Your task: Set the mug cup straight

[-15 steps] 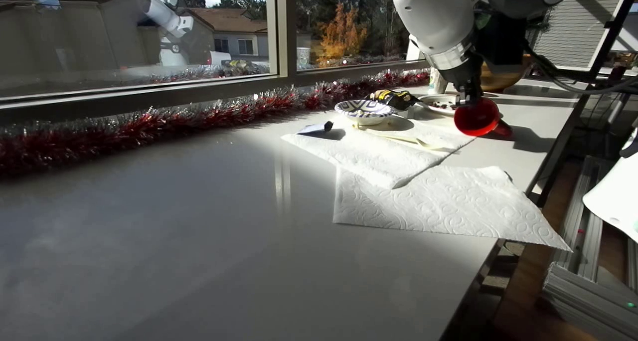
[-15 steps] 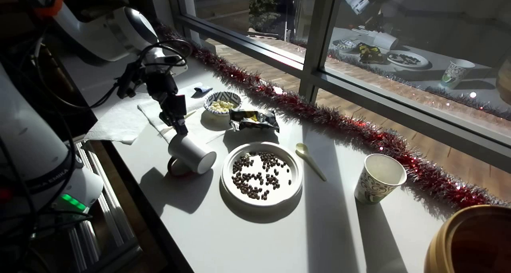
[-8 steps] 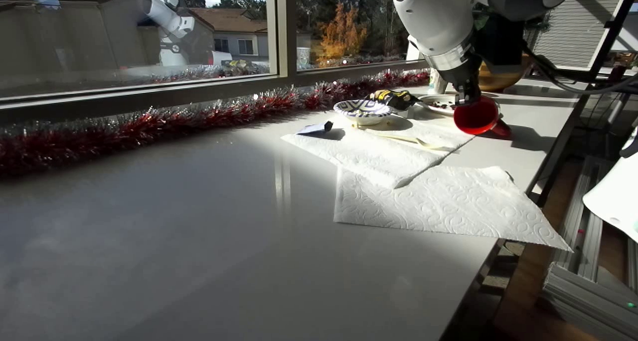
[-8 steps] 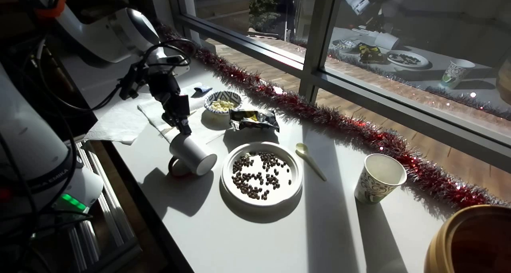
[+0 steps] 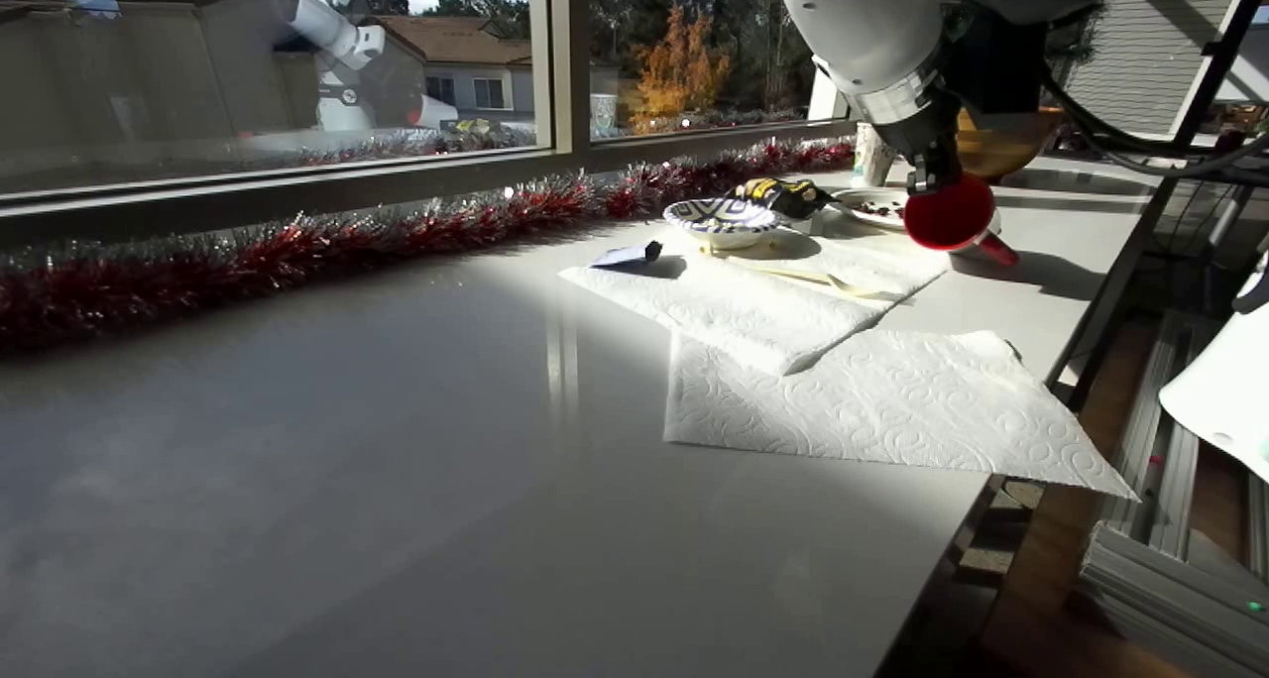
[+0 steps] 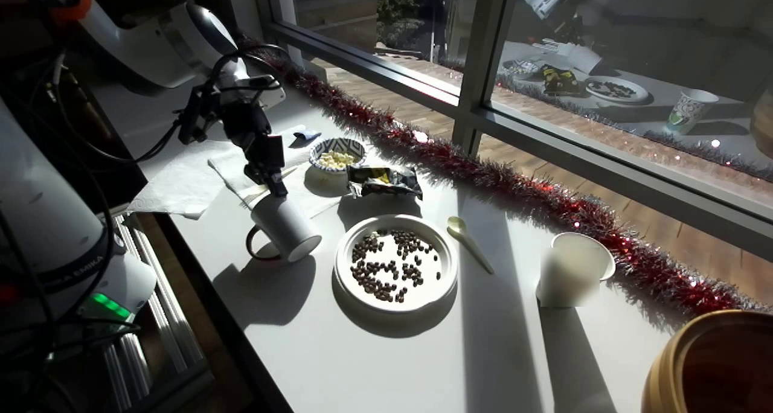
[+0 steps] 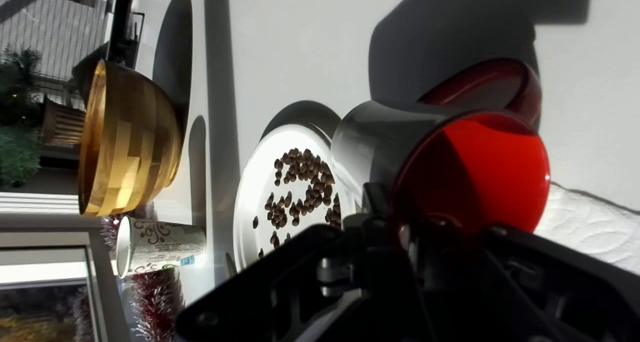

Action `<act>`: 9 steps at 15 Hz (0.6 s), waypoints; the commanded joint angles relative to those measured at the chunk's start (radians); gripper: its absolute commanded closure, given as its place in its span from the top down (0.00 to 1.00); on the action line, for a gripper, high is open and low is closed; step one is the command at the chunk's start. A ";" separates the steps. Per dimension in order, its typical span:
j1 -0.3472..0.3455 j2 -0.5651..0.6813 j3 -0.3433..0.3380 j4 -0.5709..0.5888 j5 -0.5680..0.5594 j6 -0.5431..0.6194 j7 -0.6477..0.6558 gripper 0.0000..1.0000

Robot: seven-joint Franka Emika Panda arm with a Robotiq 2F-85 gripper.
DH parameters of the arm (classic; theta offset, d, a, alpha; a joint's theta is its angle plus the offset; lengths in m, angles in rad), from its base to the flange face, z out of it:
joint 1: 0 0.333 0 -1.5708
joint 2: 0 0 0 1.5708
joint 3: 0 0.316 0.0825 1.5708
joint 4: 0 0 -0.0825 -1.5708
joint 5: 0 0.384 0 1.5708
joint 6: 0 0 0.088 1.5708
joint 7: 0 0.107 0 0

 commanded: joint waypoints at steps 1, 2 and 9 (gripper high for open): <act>0.020 -0.080 -0.003 0.003 0.056 -0.059 -0.036 0.04; 0.018 -0.094 -0.006 0.005 0.067 -0.059 -0.040 0.04; 0.011 -0.245 -0.033 -0.003 0.172 -0.018 -0.110 0.04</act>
